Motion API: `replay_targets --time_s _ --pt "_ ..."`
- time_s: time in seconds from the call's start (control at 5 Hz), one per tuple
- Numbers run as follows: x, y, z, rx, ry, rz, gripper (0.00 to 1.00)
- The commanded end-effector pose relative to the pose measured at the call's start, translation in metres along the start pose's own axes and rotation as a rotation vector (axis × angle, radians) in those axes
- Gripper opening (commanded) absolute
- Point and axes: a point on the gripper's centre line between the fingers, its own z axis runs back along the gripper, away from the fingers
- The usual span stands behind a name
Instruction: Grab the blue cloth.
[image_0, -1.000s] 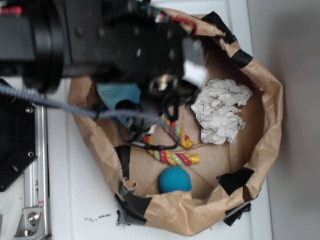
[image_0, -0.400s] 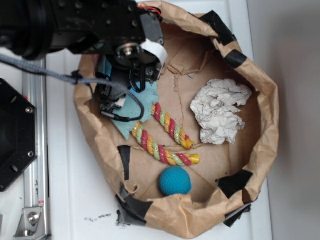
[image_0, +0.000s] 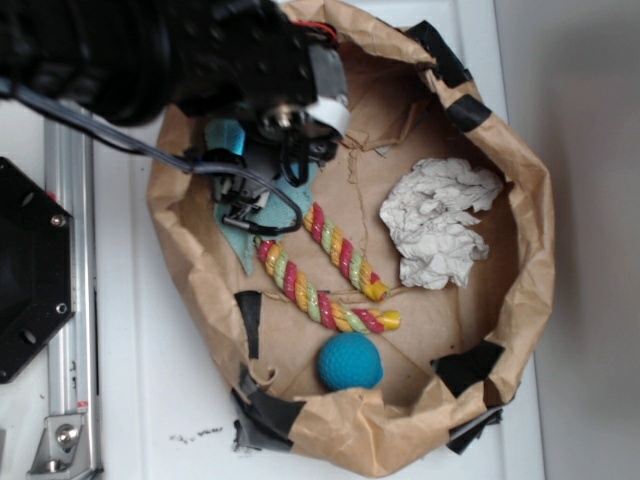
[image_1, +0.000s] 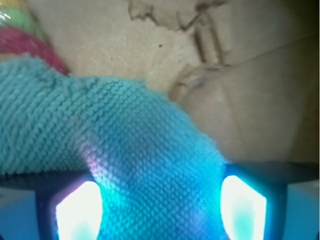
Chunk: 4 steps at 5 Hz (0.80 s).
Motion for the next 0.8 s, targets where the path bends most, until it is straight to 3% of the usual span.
replay_targets --time_s 0.0,0.2,0.4,0.6 --pt "0.000 -0.007 0.004 -0.012 -0.088 0.040 0.00" --pt "0.003 -0.004 0.046 0.002 -0.160 0.061 0.00" --pt "0.025 -0.016 0.100 0.051 -0.259 0.149 0.00" --pt "0.041 -0.027 0.153 -0.026 -0.251 0.100 0.00"
